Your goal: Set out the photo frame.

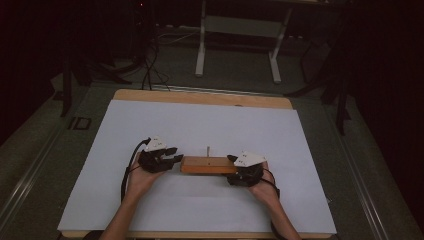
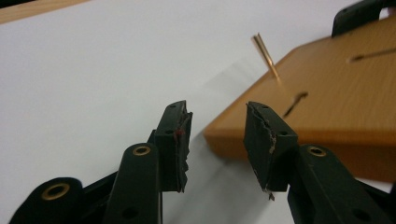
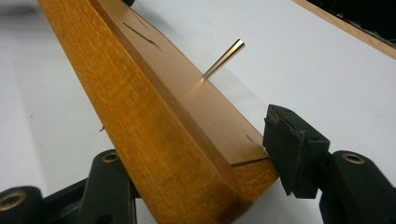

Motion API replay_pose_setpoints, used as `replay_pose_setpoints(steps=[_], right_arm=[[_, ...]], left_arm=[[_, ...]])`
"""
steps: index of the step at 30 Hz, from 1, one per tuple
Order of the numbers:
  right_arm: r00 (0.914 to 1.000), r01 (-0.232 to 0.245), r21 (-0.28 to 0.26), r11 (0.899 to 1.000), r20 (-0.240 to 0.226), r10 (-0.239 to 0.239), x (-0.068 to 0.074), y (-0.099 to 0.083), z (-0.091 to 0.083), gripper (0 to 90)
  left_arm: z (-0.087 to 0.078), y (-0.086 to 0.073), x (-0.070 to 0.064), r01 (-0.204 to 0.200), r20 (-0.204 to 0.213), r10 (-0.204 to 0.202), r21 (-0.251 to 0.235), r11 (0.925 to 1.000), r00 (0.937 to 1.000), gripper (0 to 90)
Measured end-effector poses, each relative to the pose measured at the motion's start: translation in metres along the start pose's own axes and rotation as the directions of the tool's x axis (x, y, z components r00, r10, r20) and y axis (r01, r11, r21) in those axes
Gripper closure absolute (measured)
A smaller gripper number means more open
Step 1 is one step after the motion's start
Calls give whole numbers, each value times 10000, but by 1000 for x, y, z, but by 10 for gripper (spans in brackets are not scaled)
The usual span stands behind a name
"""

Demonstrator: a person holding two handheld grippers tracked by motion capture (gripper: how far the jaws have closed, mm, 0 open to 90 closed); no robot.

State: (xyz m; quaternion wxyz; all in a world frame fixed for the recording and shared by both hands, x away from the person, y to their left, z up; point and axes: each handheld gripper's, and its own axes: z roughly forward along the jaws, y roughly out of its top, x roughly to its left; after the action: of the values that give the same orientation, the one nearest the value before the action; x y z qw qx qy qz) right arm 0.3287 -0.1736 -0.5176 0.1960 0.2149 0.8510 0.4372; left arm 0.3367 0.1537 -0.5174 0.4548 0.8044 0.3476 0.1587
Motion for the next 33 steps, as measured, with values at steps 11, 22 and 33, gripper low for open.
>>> replay_pose_setpoints(steps=[11,22,33], right_arm=[[10000,-33,-12,10000,-25,33,0,0,0,421],[10000,-26,-51,10000,-44,26,-1,0,0,423],[9999,-74,-44,10000,-108,73,-2,0,0,423]], left_arm=[[-6,-11,-15,-553,-384,574,543,9970,9976,573],[2,-13,-35,-1700,-512,1766,1135,9789,9829,443],[14,-8,-34,-1866,-423,1879,336,9819,9813,355]])
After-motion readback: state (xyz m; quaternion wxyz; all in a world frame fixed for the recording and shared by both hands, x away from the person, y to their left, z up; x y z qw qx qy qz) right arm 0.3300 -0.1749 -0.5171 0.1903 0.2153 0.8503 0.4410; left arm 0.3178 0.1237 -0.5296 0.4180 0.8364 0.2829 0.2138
